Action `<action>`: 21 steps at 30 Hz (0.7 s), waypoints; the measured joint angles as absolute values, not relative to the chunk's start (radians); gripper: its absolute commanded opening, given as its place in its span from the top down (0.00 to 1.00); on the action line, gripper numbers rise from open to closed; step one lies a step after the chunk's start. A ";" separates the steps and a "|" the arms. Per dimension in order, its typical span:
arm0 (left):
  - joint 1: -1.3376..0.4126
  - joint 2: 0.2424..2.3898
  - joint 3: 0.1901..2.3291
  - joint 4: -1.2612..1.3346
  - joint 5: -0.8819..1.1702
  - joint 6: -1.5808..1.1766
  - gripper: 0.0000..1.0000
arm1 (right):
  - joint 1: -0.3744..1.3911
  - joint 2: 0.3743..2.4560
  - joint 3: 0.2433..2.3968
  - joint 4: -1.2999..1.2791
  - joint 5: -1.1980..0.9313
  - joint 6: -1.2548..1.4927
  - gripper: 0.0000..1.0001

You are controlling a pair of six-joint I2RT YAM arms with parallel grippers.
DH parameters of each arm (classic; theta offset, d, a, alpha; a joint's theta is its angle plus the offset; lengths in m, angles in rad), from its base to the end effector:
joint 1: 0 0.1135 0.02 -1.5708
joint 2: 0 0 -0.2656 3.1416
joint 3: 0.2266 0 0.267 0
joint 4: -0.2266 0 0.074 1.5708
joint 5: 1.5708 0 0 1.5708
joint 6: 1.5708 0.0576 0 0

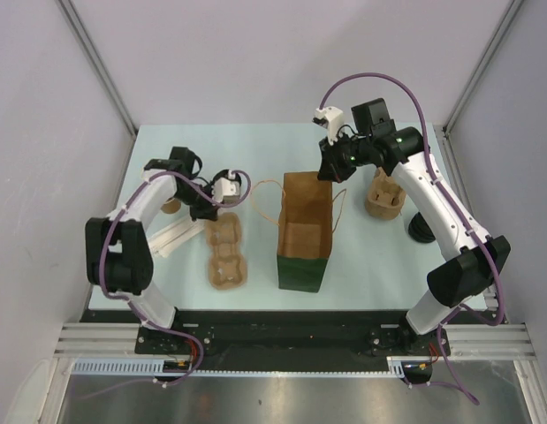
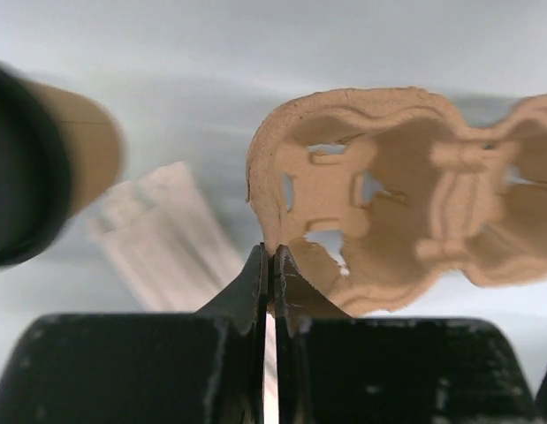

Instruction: Pack the takeout coffee

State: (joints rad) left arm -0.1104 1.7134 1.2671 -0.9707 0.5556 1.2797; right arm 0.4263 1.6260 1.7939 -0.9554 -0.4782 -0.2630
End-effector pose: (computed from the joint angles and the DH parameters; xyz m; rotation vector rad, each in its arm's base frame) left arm 0.3318 -0.0673 0.1967 1.7500 2.0073 -0.5199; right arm 0.3254 0.1769 0.3926 -1.0054 2.1084 0.6429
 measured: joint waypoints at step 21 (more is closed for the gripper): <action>-0.255 1.435 2.344 -0.846 0.521 0.703 1.00 | 0.424 1.578 1.756 -0.942 -0.494 -0.183 1.00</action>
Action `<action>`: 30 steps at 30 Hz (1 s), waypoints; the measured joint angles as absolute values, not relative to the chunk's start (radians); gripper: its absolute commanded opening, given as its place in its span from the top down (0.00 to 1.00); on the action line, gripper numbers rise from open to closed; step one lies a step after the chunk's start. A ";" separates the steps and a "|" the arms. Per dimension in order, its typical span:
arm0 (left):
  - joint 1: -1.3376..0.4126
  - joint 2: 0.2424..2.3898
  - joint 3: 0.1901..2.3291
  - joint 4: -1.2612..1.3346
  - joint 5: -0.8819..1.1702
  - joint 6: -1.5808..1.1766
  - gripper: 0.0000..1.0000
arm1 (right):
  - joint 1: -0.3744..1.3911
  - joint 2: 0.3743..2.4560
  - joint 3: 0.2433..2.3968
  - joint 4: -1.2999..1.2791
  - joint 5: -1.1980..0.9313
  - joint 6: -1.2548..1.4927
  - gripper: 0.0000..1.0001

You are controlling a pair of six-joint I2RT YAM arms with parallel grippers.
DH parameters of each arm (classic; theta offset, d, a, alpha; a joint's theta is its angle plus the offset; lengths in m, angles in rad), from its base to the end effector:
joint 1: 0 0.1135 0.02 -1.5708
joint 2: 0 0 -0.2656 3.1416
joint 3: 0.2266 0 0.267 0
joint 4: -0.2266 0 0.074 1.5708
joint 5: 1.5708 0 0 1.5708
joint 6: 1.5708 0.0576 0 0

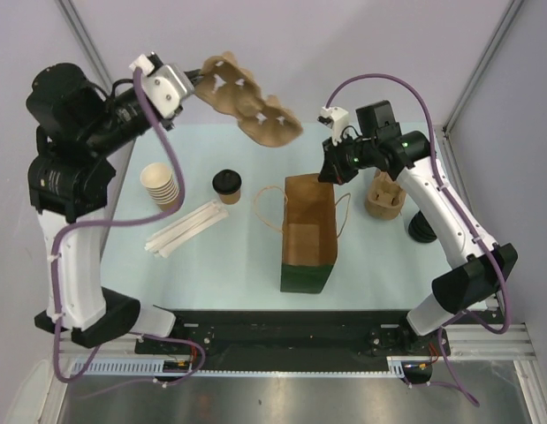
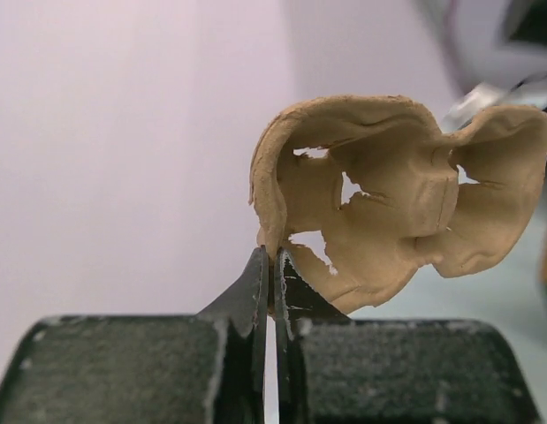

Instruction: Pack the takeout coffee

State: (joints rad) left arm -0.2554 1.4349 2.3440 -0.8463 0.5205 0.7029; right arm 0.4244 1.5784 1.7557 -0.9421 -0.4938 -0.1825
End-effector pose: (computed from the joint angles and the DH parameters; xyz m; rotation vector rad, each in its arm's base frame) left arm 0.2059 -0.0834 0.6266 1.0397 1.1039 -0.0341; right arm 0.3146 0.1721 0.3977 -0.9272 2.1304 0.6968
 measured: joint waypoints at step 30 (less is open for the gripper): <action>-1.034 1.322 1.898 -0.928 0.069 1.003 1.00 | 0.463 1.512 1.715 -0.899 -0.449 -0.131 1.00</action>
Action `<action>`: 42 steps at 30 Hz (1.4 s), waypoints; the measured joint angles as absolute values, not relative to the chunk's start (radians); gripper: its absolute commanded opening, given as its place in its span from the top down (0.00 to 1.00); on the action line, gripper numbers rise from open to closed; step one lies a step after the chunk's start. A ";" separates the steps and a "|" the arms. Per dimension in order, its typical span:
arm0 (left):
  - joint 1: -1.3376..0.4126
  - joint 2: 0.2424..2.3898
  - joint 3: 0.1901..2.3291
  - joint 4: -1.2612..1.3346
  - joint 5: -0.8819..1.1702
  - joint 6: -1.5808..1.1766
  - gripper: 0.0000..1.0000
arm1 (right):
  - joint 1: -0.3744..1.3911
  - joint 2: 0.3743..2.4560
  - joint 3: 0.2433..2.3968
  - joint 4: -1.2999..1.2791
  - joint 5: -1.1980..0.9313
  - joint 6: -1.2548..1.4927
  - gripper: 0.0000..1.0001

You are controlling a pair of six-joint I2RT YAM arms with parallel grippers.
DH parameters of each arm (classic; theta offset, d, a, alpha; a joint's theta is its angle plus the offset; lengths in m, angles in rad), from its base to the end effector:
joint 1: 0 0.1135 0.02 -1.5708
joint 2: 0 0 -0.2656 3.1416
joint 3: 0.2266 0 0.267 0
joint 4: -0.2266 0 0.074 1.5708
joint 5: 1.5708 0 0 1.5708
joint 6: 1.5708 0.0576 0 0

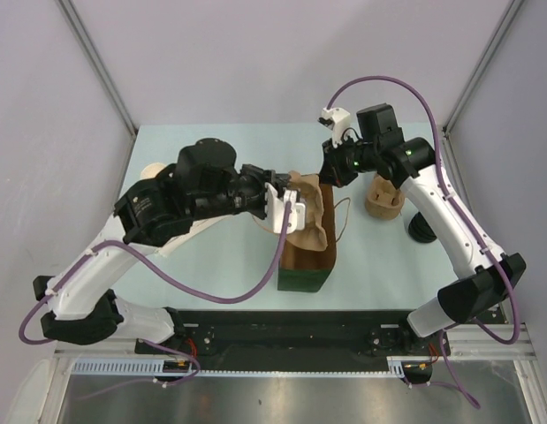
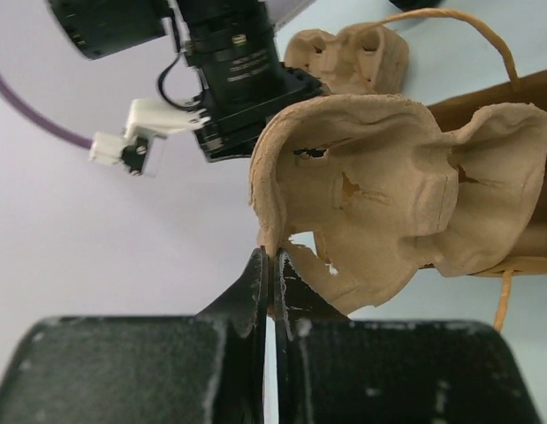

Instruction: Pack the takeout coffee

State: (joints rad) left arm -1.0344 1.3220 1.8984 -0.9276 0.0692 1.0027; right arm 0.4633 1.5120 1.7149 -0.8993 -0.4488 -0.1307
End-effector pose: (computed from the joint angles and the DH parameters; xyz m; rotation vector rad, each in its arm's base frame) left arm 0.1312 -0.2285 0.5178 1.6603 0.9685 -0.0878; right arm 0.2963 0.1760 0.4091 -0.8927 2.0924 0.6842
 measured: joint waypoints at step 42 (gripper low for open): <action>-1.061 1.495 1.578 -0.937 -0.038 0.847 1.00 | 0.516 1.415 1.608 -0.846 -0.463 -0.133 1.00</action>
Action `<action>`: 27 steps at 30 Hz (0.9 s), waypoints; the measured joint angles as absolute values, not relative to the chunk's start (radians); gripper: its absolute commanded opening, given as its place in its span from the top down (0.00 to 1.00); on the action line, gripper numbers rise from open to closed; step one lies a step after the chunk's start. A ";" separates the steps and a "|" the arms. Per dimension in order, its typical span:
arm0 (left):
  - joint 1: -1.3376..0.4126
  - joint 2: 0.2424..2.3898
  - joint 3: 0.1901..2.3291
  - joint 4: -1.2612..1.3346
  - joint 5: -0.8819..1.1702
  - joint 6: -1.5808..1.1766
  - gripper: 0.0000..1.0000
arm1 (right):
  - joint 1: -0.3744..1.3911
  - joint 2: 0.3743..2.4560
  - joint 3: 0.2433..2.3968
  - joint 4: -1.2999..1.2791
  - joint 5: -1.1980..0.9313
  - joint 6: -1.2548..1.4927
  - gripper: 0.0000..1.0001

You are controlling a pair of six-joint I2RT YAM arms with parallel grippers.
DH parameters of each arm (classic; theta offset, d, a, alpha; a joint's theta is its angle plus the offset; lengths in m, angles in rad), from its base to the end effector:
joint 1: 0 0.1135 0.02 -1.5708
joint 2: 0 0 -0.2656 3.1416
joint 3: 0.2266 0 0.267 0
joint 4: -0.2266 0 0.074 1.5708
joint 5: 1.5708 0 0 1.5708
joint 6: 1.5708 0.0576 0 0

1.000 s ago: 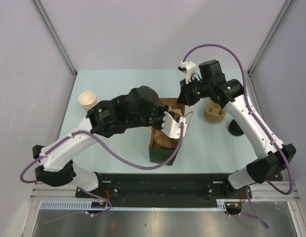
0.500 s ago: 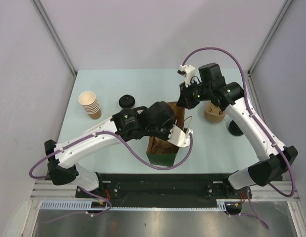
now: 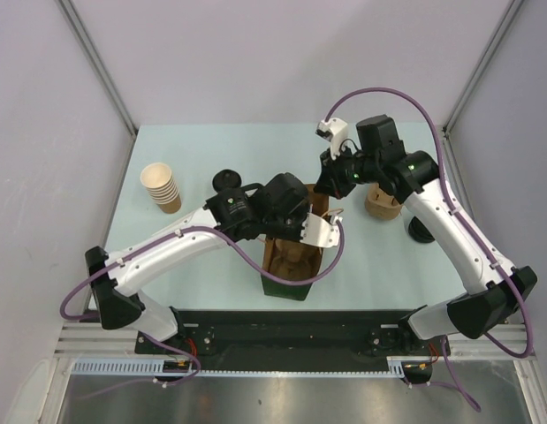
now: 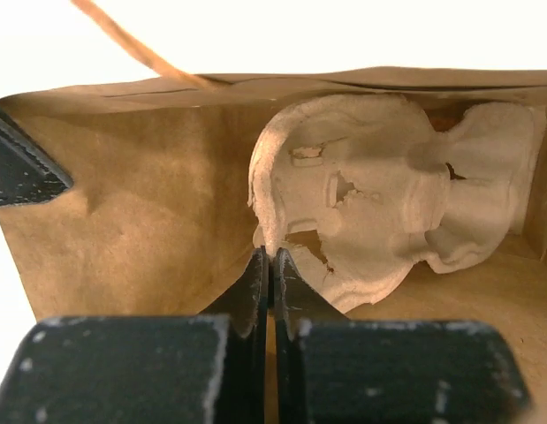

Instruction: Pack the takeout coffee

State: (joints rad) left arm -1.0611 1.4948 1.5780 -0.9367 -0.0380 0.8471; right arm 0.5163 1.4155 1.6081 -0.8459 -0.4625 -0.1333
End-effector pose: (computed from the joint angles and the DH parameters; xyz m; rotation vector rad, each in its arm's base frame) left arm 0.1681 -0.2962 0.3606 1.9676 1.4160 -0.0513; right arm 0.2678 0.1816 0.4083 -0.9550 2.0255 0.7233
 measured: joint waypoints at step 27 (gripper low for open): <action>-1.018 1.484 1.895 -0.936 0.137 0.728 0.13 | 0.524 1.415 1.584 -0.841 -0.472 -0.160 1.00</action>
